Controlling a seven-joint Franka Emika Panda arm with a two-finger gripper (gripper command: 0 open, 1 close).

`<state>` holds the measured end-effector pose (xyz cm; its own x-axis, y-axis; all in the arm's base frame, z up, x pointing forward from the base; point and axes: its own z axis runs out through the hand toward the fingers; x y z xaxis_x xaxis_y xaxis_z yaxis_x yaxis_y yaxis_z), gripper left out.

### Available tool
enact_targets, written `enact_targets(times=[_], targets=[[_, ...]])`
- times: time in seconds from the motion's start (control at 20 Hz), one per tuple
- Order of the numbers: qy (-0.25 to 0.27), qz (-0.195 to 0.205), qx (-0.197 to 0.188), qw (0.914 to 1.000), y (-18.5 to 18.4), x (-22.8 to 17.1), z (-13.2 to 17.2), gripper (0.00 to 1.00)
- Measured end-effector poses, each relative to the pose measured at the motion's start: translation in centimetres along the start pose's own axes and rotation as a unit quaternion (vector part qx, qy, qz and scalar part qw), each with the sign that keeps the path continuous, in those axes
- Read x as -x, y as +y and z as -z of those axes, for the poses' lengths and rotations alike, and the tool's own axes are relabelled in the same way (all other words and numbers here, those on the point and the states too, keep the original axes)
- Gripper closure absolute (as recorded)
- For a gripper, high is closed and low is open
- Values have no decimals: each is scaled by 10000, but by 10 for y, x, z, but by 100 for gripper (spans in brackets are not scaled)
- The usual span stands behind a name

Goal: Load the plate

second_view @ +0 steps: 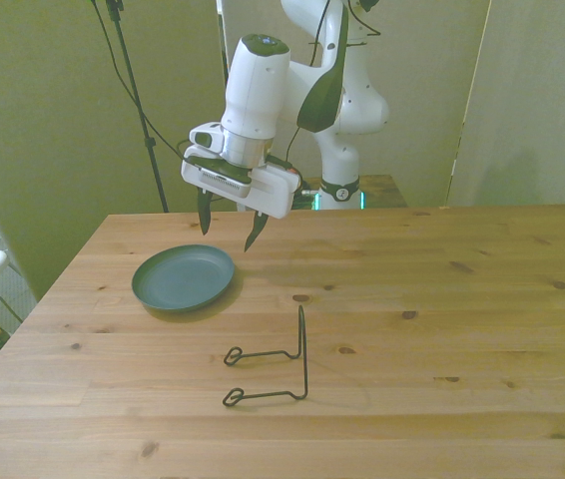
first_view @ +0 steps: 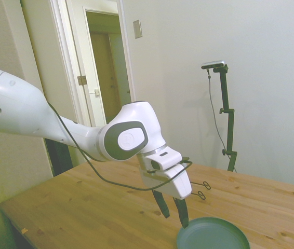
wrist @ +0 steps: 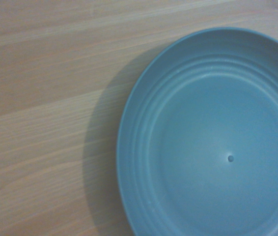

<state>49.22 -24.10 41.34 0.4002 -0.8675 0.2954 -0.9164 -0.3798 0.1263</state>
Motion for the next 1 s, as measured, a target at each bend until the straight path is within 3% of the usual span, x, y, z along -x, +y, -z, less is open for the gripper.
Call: enact_targets(times=[0.4, 1.0], targets=[[181, 54, 185, 9997, -29, 14, -26, 0], [232, 192, 98, 9995, -46, 25, -33, 0]])
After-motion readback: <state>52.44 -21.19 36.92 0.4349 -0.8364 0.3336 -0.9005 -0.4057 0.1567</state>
